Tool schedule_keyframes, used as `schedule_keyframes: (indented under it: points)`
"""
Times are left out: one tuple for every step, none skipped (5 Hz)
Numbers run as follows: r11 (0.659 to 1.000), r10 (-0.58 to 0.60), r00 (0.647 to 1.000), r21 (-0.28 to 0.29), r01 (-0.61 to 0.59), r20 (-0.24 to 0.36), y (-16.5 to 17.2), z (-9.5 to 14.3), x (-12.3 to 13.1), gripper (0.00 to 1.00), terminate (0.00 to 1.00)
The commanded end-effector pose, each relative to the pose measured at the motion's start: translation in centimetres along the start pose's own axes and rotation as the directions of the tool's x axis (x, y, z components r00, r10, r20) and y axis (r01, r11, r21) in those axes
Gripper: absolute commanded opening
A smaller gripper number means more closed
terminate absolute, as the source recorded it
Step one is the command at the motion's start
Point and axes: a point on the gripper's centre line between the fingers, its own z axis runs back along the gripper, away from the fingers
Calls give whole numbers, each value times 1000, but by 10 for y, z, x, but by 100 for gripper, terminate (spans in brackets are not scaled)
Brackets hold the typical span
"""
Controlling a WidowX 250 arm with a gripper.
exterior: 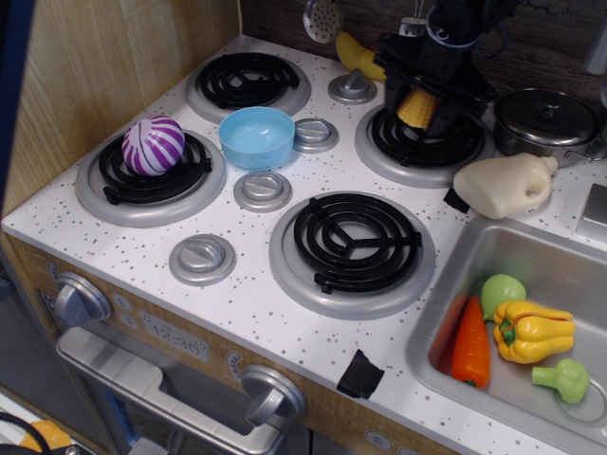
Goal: Put corn into bowl
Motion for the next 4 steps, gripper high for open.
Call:
schedule_keyframes:
  points:
    - [997, -42, 998, 66, 39, 45, 66, 24, -4, 0, 0]
    - [993, -72, 997, 90, 70, 19, 94, 21, -19, 0, 0]
    - [992, -112, 994, 62, 110, 16, 127, 10, -37, 0, 0]
    - [990, -129, 991, -54, 131, 36, 144, -2, -44, 0, 0]
